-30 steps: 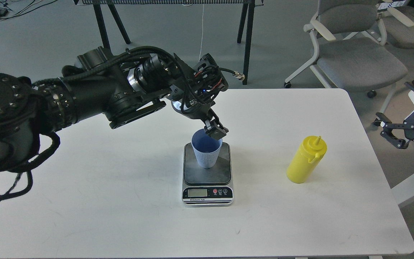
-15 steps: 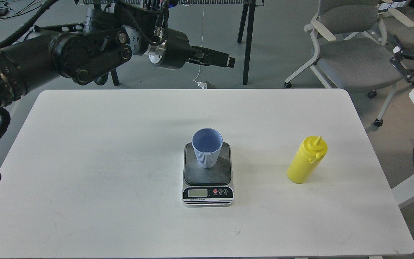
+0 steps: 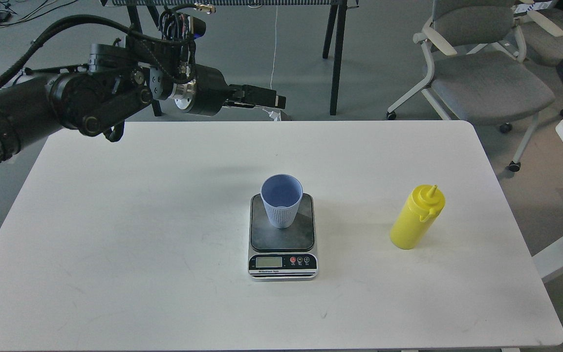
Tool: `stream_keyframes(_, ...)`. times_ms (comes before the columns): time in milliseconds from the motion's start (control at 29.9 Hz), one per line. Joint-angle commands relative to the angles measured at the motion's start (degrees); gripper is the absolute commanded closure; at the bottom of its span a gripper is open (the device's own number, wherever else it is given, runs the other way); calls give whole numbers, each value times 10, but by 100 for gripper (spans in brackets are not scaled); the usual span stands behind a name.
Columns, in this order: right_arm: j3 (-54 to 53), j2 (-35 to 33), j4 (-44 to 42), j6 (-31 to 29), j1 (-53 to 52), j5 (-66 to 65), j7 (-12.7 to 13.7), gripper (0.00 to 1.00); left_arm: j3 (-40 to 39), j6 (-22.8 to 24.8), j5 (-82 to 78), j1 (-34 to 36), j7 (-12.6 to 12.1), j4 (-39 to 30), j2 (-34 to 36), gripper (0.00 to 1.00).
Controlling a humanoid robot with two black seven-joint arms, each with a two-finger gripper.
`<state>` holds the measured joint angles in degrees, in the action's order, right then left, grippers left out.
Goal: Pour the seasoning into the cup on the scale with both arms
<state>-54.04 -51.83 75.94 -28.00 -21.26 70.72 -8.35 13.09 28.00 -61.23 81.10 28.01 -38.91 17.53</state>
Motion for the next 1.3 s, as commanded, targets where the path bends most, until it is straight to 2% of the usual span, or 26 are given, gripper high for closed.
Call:
stream_keyframes(0, -1, 2, 32, 0, 56, 13, -1, 1, 1, 0, -3, -15, 0, 1, 2, 1)
stream_keyframes(334, -29, 0, 126, 0, 244, 12, -1, 1, 2, 0, -6, -49, 0, 1, 9, 1)
stream_keyframes(635, -24, 6, 149, 0, 374, -44, -2, 1, 1, 0, -6, -64, 0, 1, 11, 1)
stream_keyframes(836, -27, 63, 130, 0, 377, -153, -31, 1, 1, 0, -6, -70, 0, 1, 8, 1)
stream_keyframes(1070, -18, 96, 102, 0, 359, -207, -31, 1, 1, 0, -6, -79, 0, 1, 7, 1)
stream_keyframes(1270, 9, 157, 68, 0, 332, -255, -26, 1, 1, 0, -6, -87, 0, 1, 7, 1)
